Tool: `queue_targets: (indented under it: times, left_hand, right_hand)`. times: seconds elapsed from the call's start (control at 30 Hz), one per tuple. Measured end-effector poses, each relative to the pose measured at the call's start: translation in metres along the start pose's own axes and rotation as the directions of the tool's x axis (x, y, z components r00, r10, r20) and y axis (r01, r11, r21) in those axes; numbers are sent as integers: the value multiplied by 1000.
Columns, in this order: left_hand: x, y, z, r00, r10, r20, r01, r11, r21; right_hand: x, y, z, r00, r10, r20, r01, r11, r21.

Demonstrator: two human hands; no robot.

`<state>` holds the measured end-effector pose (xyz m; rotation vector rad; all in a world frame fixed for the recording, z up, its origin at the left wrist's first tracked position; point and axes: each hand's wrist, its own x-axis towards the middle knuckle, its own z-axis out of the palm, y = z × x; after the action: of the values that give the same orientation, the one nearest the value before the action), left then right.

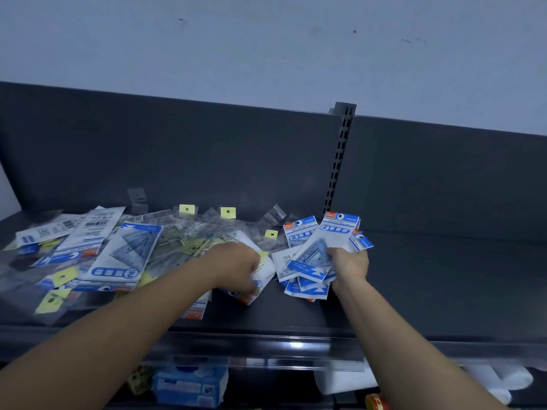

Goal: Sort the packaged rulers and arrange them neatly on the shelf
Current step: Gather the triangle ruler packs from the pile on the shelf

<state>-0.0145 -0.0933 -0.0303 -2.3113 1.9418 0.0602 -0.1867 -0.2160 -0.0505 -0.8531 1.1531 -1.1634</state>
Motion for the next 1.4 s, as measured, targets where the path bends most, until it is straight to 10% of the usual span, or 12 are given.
queue_targets:
  times: [0.6,0.9,1.07,1.27,1.4]
  left_hand:
    - [-4,-8,-3,996,59,65,-60,998,12]
    - [-5,-10,11,959,2,-284,-63,977,-205]
    - [-1,-16,-24,832,-230,-506,-84,848,-524]
    - [14,-26,-68,677,-584,-448,-228,412,-882]
    - [8,-5,-79,558,-526,-642,-347,555,-756]
  right_hand:
    - [-12,2,6,999,19,27,-19,1000,6]
    - [-14,1,5,999,21,26,-20,1000,-2]
    - [-13,-7,2,1000,22,13,-22,999,35]
    - [-17,-10,-1,998,-5,69,3,999,42]
    - [-23,-13,1,989,11,145,-18,999,48]
